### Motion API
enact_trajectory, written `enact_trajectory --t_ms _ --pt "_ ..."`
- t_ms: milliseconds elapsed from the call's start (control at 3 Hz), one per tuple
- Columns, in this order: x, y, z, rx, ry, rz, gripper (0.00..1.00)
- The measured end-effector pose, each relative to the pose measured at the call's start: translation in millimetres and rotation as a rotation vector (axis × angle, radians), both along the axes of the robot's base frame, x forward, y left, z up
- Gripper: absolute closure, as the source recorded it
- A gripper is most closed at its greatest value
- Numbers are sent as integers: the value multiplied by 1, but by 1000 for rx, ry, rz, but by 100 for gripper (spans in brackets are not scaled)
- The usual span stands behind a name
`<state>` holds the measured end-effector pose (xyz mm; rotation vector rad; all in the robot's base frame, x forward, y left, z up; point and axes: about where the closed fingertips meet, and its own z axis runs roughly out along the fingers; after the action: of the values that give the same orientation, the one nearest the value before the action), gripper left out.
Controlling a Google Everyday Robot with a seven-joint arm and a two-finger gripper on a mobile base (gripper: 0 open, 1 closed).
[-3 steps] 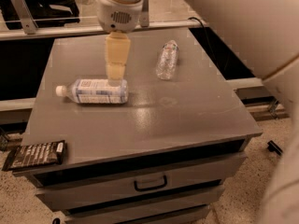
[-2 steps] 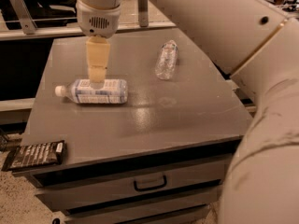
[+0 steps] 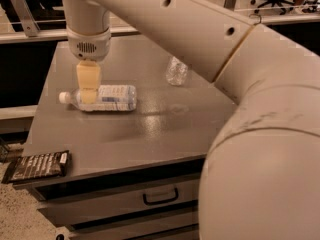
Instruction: Place blue plastic bottle upright
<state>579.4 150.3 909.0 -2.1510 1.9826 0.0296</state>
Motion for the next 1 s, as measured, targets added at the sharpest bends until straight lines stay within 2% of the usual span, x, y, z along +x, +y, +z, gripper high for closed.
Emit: enact_trajectory --t_ms 333,667,1000 --pt "-2 9 -25 -15 46 -31 0" --pt "-9 21 -36 -9 79 -31 18" --pt "-16 31 -41 -10 102 -21 41"
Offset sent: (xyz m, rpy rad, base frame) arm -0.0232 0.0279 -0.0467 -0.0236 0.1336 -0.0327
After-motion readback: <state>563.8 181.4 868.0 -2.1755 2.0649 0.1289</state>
